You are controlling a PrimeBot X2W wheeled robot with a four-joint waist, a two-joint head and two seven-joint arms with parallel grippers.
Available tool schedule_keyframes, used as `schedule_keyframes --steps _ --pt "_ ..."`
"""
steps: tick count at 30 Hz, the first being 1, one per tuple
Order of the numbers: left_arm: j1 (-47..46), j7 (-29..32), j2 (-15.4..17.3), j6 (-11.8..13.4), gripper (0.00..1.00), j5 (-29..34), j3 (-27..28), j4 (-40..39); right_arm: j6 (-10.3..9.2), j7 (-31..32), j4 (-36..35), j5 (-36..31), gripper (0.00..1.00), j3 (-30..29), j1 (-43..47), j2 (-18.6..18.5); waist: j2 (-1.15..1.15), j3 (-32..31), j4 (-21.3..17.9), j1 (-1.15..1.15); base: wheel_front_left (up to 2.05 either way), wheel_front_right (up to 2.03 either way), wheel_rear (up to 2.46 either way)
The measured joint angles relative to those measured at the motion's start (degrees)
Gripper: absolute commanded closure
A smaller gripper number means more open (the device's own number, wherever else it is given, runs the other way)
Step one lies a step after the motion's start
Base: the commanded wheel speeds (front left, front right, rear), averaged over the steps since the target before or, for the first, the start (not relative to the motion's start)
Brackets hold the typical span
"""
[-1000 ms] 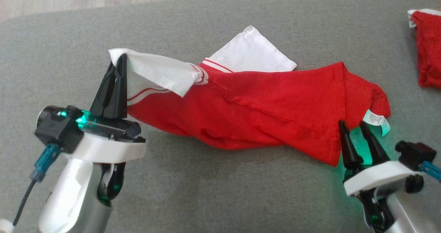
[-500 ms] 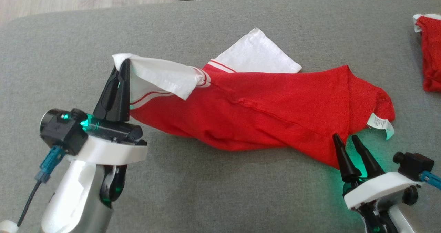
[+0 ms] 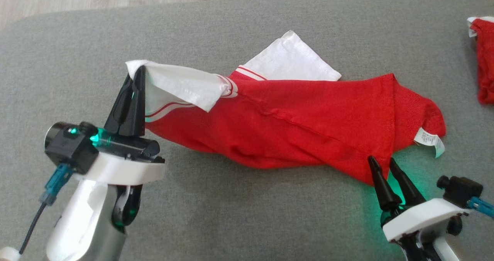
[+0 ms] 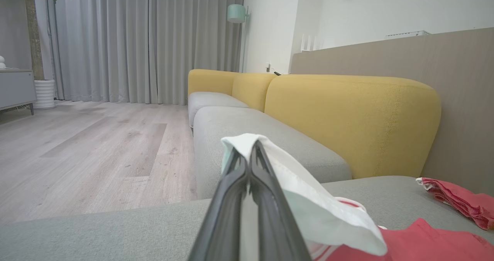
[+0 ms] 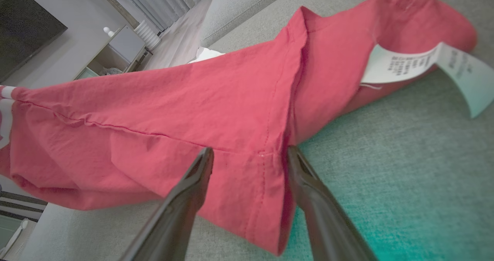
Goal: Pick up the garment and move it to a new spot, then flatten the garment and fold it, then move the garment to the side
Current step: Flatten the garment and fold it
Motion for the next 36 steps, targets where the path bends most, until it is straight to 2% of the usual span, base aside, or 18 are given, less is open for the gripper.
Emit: schedule_keyframes --steps 2,4,8,11,12,13,17,21,28,33,36 --pt "0.0 0.0 0.0 0.0 1.0 0.0 0.0 -0.1 0.0 0.0 0.0 0.0 0.1 0.0 0.0 0.0 0.0 0.1 0.1 0.0 0.0 0.0 0.0" --pt "0.0 0.0 0.1 0.0 1.0 0.0 0.0 -0.2 0.0 0.0 0.1 0.0 0.22 0.0 0.0 0.1 0.0 0.3 0.1 0.0 0.0 0.0 0.0" --pt "0.0 0.0 0.1 0.2 1.0 0.0 -0.1 -0.4 0.0 0.0 0.2 0.1 0.51 0.0 -0.2 0.2 0.0 0.7 0.3 0.01 0.0 0.0 0.0" --pt "0.0 0.0 0.2 0.3 1.0 0.0 -0.2 -0.6 0.0 0.0 0.5 0.1 0.8 0.0 -0.3 0.3 0.0 0.9 0.4 0.0 0.0 0.0 0.0" --pt "0.0 0.0 0.3 0.3 1.0 0.0 -0.3 -0.6 0.0 -0.1 0.6 0.1 0.8 0.0 -0.3 0.3 0.0 1.0 0.5 0.01 0.0 0.0 0.0" --pt "0.0 0.0 0.3 0.3 1.0 0.0 -0.3 -0.6 0.0 -0.2 0.8 0.1 1.0 0.0 -0.4 0.3 0.0 1.0 0.5 0.0 0.0 0.0 0.0" --pt "0.0 0.0 0.6 0.5 1.0 0.0 -0.2 -0.6 0.0 -2.3 0.6 0.1 1.0 -0.7 -0.5 0.2 0.0 0.9 0.4 0.01 0.0 0.0 0.0" --pt "0.0 -0.5 1.0 0.4 1.0 -0.2 0.0 -1.7 0.0 -4.8 -3.3 0.1 1.0 -3.1 -1.0 -0.9 0.0 0.2 -0.1 0.01 0.0 0.0 0.0" --pt "-2.3 0.6 3.8 -0.7 1.0 -2.4 1.9 -8.5 0.0 -5.4 -16.3 -2.0 1.0 -10.7 -3.2 -9.3 0.0 -2.3 -1.8 0.0 0.0 0.0 0.0" --pt "-9.5 4.6 6.2 -1.2 1.0 -4.8 4.2 -16.2 0.0 -0.4 -26.6 -3.4 1.0 -18.7 -5.6 -13.9 0.0 -3.3 -3.2 0.0 0.0 0.0 0.0" --pt "-15.3 7.6 7.0 -1.8 1.0 -7.0 5.5 -19.8 0.0 3.4 -30.3 -4.2 1.0 -22.7 -9.3 -16.3 0.0 -3.1 -3.7 0.0 0.0 0.0 0.0"
